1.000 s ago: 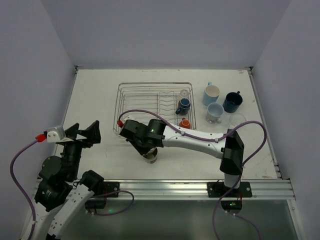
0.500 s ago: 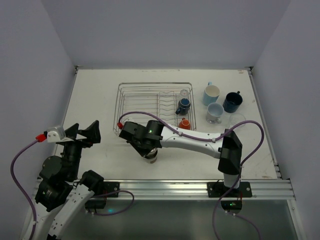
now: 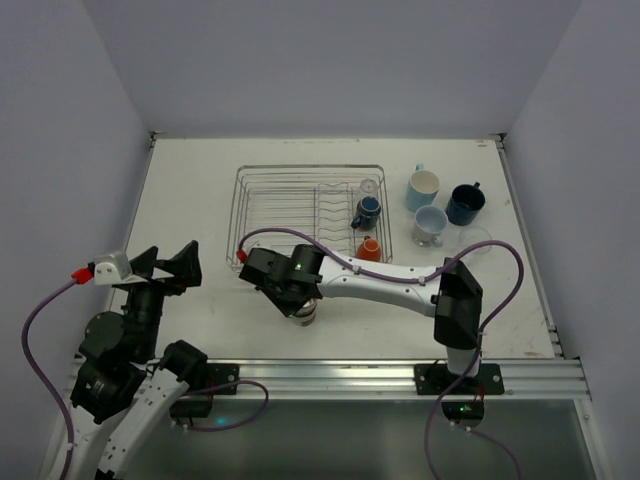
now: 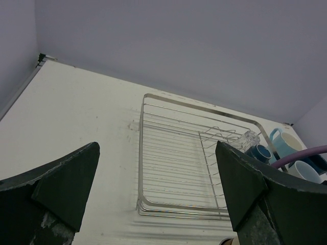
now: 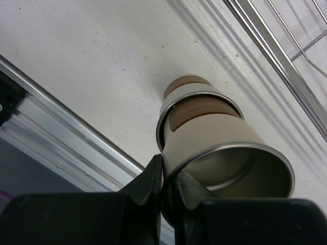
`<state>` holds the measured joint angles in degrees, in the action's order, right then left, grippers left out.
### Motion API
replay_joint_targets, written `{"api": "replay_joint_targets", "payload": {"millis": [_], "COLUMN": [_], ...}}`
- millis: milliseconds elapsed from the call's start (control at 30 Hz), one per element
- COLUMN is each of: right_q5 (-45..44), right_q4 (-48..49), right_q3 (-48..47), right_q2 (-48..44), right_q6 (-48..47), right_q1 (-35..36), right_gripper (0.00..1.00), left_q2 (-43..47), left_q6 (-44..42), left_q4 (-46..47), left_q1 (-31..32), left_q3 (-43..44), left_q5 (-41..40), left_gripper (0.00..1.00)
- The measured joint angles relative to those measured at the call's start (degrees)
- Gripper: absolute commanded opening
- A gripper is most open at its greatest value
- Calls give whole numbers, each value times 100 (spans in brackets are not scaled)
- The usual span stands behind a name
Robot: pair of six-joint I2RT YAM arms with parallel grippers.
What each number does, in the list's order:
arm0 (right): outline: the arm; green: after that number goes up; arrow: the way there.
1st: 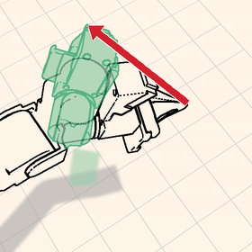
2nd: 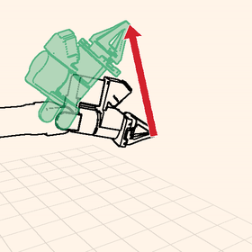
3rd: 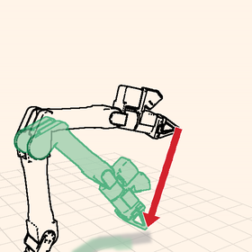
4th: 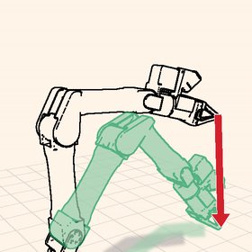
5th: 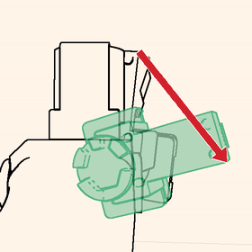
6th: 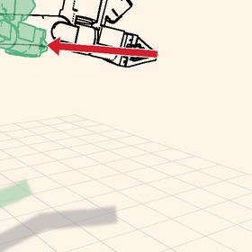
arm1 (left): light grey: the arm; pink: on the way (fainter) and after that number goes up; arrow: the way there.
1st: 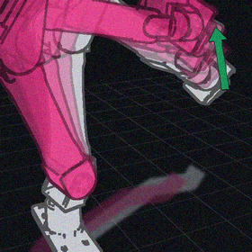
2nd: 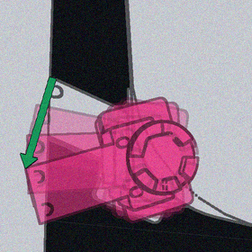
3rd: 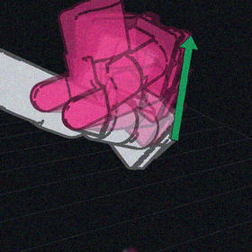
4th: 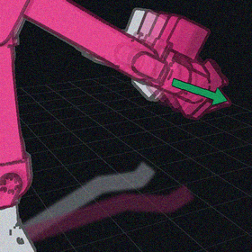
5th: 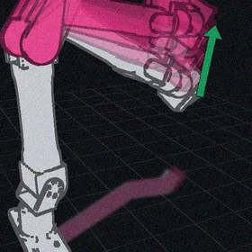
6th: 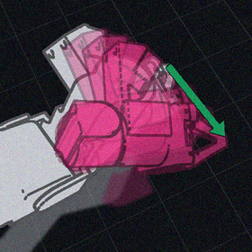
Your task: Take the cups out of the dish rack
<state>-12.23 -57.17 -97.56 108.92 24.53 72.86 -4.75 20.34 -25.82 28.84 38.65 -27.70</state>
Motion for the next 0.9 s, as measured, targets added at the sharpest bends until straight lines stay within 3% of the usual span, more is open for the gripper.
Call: {"api": "replay_joint_targets", "payload": {"millis": [100, 267, 433, 533, 733, 900], "right_q5": [20, -2, -70, -234, -809, -977], "right_q4": [52, 177, 354, 688, 1611, 2535], "right_q3": [0, -4, 0, 280, 1683, 3383], "right_q2": [26, 17, -243, -872, -3126, -5200], "right_q6": [20, 2, 9, 24, 136, 345], "right_q1": [0, 2, 7, 7, -155, -1252], "right_gripper": [42, 54, 55, 53, 45, 43], "left_q2": [0, -33, -278, -601, -2197, -4172], "left_q6": [0, 4, 28, 116, 356, 584], "left_q4": [0, 2, 50, 166, 835, 1558], "left_q1": [-15, -33, -33, -33, -33, 136], "left_q3": [0, -2, -2, 0, 33, 151], "left_q5": [26, 90, 315, 647, 2033, 3185], "left_gripper": [100, 100, 100, 100, 100, 100]}}
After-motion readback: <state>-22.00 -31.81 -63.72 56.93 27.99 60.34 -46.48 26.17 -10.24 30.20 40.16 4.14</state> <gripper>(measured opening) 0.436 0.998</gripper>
